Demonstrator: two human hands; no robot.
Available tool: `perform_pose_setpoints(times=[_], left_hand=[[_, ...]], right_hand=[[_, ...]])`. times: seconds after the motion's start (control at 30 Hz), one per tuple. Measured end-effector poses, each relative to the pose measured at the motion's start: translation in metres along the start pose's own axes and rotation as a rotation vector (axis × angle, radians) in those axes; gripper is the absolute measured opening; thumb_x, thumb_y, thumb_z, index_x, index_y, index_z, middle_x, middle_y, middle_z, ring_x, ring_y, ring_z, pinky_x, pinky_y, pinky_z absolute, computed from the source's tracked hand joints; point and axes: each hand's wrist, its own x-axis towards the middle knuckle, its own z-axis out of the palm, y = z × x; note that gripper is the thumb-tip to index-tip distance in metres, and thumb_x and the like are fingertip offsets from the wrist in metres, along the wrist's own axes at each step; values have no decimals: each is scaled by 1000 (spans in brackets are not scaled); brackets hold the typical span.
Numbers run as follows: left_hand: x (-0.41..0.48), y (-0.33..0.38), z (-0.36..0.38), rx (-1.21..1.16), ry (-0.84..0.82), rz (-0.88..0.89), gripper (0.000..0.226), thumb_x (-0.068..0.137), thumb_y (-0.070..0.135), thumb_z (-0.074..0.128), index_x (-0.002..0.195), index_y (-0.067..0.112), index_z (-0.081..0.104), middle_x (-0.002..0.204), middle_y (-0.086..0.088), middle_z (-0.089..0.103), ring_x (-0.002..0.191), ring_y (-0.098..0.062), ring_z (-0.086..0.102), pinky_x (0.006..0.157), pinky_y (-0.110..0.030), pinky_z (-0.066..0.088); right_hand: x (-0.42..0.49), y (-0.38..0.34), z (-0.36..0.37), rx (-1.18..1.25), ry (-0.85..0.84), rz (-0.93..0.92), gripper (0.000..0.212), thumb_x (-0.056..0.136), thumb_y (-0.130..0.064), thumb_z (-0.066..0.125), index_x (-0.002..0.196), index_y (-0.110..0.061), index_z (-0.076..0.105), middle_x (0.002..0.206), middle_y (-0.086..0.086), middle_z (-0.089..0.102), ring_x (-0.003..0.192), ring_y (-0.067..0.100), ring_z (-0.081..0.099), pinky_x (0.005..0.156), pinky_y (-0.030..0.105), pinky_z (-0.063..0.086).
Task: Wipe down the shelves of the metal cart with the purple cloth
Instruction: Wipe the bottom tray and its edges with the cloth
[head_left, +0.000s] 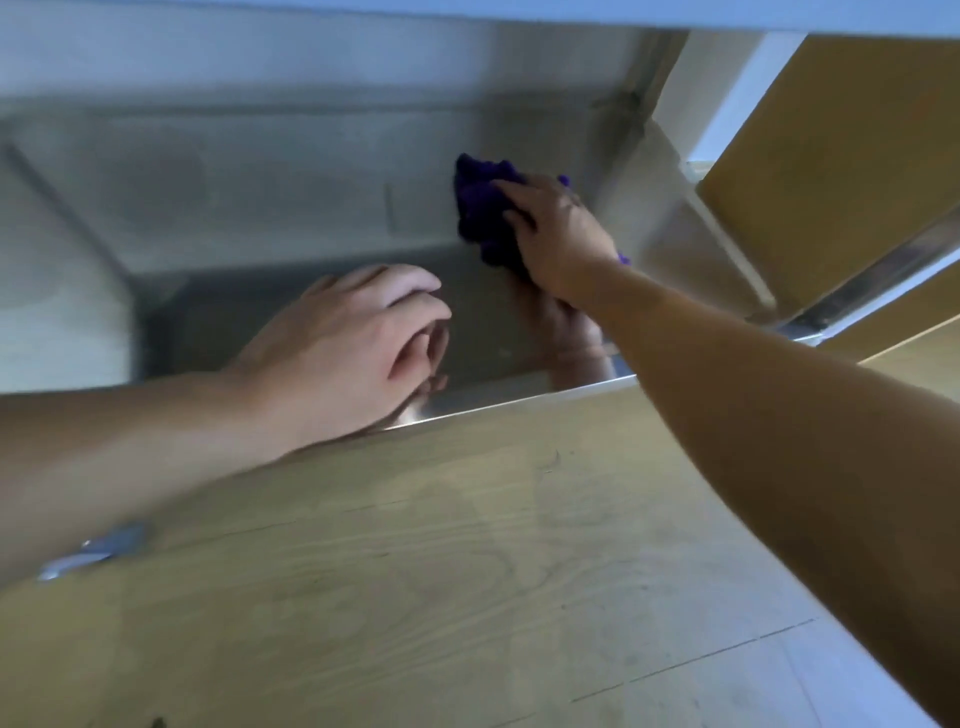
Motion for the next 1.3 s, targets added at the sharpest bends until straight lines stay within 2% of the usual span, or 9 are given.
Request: perform_pose_setpoints(times=[0.2, 0.37, 0.67, 0.77, 0.93, 1.0, 1.07, 1.17, 1.3], left_hand=[[-77, -73, -24, 186, -123, -53, 46, 94, 37, 35, 134, 20, 51, 147, -1, 44, 133, -23, 43, 106, -50, 40], [-88, -82, -12, 36, -2, -161, 45, 94, 36, 37, 133, 22, 52, 145, 4, 44, 134, -19, 40, 106, -49, 37], [-91, -84, -7, -33, 46, -157, 45, 94, 37, 38, 135, 25, 54, 146, 5, 45, 137, -17, 37, 113, -43, 31], [-89, -83, -5, -53, 61, -170, 44, 94, 36, 39, 133, 26, 55, 146, 5, 45, 139, -17, 35, 112, -37, 25], [-84, -82, -3, -38, 57, -172, 43, 92, 37, 38, 128, 27, 58, 143, 5, 48, 137, -19, 38, 111, -39, 27], [-83, -81, -3, -29, 57, -166, 41, 91, 35, 39, 125, 26, 59, 141, 4, 50, 134, -20, 41, 110, -40, 30], [-83, -81, -3, -28, 65, -164, 41, 90, 35, 42, 125, 25, 60, 139, 4, 51, 131, -20, 44, 108, -41, 33], [-84, -82, -4, -27, 76, -148, 44, 91, 36, 42, 129, 24, 60, 138, 2, 52, 129, -20, 47, 107, -44, 37], [-83, -81, -3, -45, 94, -151, 44, 91, 35, 40, 129, 23, 61, 138, 2, 53, 132, -20, 45, 109, -42, 34]], right_hand=[[9, -22, 10, -6, 19, 105, 50, 88, -33, 33, 131, -28, 57, 133, 11, 55, 122, 34, 50, 104, 37, 40], [17, -59, 28, -72, 44, 194, 40, 97, -22, 38, 134, -20, 54, 139, 12, 49, 129, 33, 41, 110, 38, 32], [24, -157, 67, 82, -68, -221, 39, 99, -20, 42, 135, -24, 55, 141, 3, 52, 125, 17, 49, 106, 28, 38], [31, -113, 40, 254, -57, -40, 42, 91, -14, 40, 121, -29, 65, 113, -10, 67, 89, -2, 62, 79, 6, 47], [54, -67, 38, 12, -7, 457, 50, 82, -28, 35, 128, -25, 55, 129, 9, 58, 124, 30, 49, 108, 39, 36], [64, -94, 61, 60, -187, 153, 34, 83, -32, 47, 111, -19, 62, 114, -3, 65, 105, 27, 58, 93, 35, 43], [68, -138, 80, 57, -153, -202, 29, 90, -29, 51, 115, -21, 63, 113, -27, 60, 94, 14, 57, 81, 25, 39], [66, -198, 86, 57, -183, -226, 41, 100, -27, 38, 139, -29, 50, 149, -8, 43, 131, 20, 45, 104, 34, 39], [67, -174, 76, 146, -158, -208, 43, 95, -30, 37, 133, -36, 55, 137, -5, 56, 120, 17, 57, 99, 35, 48]])
